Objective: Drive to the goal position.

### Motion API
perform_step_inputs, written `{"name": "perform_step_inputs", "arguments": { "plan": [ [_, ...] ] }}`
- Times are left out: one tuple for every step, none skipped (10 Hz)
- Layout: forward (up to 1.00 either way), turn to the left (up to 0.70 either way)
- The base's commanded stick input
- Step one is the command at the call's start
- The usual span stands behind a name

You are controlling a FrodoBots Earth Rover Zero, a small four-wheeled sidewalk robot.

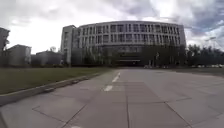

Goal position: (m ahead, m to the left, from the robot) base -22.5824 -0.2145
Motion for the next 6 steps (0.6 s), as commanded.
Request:
{"name": "perform_step_inputs", "arguments": {
  "plan": [
    [0.0, -1.0],
    [0.0, -0.96],
    [0.0, -0.8],
    [0.0, -0.95],
    [0.0, -1.0],
    [0.0, -0.97]
  ]
}}
